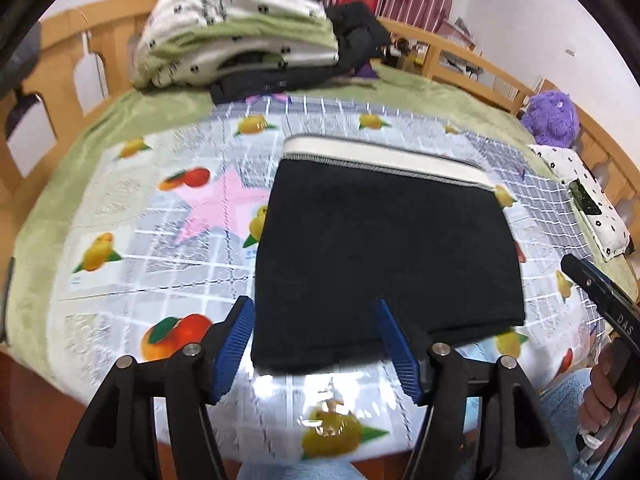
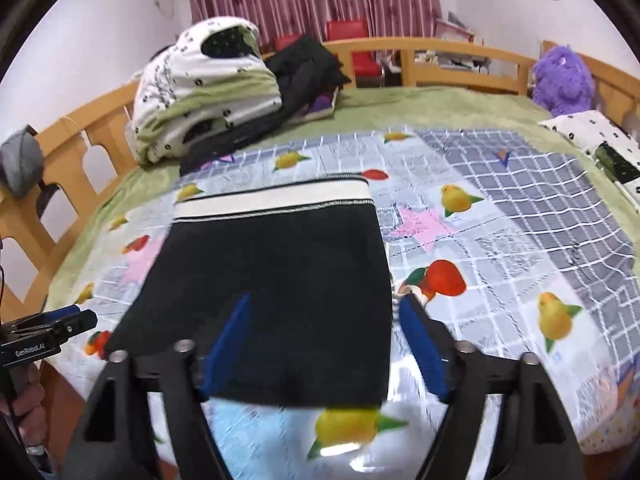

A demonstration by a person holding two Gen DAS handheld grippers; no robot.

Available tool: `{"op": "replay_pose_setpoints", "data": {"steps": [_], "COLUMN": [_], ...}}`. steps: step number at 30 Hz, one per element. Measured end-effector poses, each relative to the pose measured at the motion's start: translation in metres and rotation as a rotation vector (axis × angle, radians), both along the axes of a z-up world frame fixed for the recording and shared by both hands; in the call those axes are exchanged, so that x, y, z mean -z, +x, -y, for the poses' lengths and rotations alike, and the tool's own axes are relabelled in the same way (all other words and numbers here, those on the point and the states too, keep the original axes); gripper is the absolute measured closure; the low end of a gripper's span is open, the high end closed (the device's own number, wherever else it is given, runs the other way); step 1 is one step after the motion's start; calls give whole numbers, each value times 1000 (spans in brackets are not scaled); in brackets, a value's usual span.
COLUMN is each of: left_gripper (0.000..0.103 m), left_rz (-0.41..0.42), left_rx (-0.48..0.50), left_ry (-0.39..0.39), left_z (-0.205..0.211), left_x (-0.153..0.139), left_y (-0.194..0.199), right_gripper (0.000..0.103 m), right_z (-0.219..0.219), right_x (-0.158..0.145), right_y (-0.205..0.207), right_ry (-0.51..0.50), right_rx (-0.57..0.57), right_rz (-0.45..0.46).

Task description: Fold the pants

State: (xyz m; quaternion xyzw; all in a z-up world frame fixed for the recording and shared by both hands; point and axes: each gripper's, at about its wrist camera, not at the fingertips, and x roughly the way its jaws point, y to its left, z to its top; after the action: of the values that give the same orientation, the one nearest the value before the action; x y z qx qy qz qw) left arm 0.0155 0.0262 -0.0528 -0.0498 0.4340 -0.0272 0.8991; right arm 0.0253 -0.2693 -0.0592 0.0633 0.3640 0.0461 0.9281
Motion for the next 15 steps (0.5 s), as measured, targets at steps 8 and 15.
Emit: {"op": "replay_pose_setpoints", "data": {"steps": [8,15], "left_gripper": [28,28], "left_rz": [88,116], "left_rx": [6,10], "left_ry": [48,51], "left_z": [13,21], "left_x": [-30,-37], "left_y": [-45,-68], "right_gripper": [9,6], "right_z": [-12,-17], "right_x": [-23,-33], "right_y": [-59,-94], "right_ry": [-56,-107], "right_rx": [24,34], "right_rz": [36,48]}}
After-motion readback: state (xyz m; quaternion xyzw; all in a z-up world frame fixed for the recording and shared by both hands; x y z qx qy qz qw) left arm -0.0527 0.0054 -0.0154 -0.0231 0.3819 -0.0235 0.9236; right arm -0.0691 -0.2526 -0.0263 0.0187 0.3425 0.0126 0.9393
